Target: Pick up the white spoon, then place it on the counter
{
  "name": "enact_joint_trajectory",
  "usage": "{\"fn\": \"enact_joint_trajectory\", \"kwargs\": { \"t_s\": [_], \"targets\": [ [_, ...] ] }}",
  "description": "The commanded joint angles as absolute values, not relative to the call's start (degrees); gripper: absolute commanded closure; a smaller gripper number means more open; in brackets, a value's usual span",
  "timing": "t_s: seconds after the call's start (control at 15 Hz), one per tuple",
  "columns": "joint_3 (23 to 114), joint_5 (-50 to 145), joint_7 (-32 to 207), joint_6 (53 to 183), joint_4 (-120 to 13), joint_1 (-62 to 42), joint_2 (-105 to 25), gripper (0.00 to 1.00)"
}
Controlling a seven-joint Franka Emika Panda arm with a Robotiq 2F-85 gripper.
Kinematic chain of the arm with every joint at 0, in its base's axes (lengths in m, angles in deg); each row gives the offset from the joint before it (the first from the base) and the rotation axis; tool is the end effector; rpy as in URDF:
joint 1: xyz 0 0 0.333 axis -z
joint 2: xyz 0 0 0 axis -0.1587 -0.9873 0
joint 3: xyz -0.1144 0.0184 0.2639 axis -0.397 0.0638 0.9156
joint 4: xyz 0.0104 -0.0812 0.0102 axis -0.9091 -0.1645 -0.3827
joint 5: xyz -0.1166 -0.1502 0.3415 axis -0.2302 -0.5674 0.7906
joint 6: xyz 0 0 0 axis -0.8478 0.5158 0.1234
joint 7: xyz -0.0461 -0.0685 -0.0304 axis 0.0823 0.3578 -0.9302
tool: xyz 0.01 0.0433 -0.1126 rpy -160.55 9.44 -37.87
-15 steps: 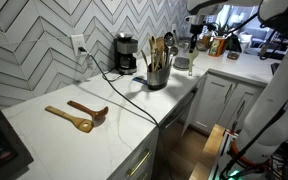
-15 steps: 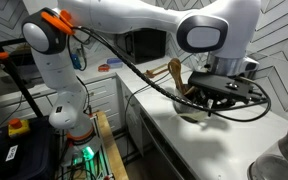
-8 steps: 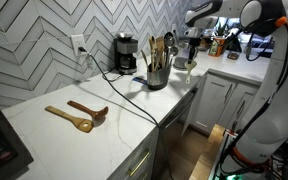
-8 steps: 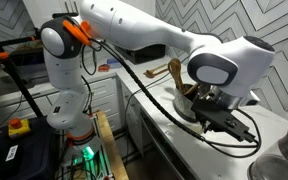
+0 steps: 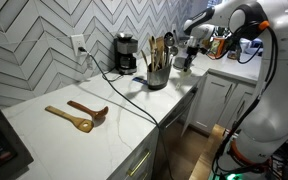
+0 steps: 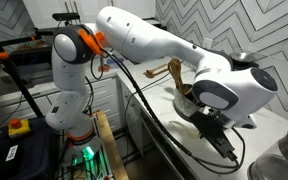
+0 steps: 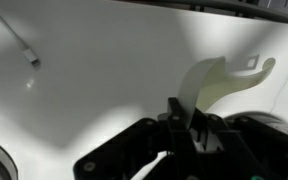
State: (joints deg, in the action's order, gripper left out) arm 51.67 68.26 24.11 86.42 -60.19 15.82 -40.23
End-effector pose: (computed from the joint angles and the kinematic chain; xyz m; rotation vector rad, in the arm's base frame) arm 0.4529 -0.3995 0.3702 -2.8624 -0.1990 -0.0544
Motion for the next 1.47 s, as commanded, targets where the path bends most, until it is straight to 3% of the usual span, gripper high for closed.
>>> {"fn": "enact_joint_trajectory", "kwargs": {
  "t_s": [0.0, 0.4, 0.47, 0.53, 1.13, 1.4],
  "targets": [
    [53.5, 71.8, 28.0, 86.1, -58.9, 18.4, -43.1, 0.98],
    [54.5, 70.6, 31.3, 91.0, -59.6, 18.6, -44.7, 0.98],
    [54.6, 70.4, 31.8, 91.8, -59.6, 18.6, -44.8, 0.86],
    [54.8, 70.2, 32.0, 92.5, -59.6, 18.6, -44.9, 0.66],
    [54.7, 66.6, 30.9, 91.8, -60.1, 18.9, -41.4, 0.01],
    [53.5, 59.4, 30.3, 89.9, -60.9, 18.4, -36.4, 0.00]
  ]
}}
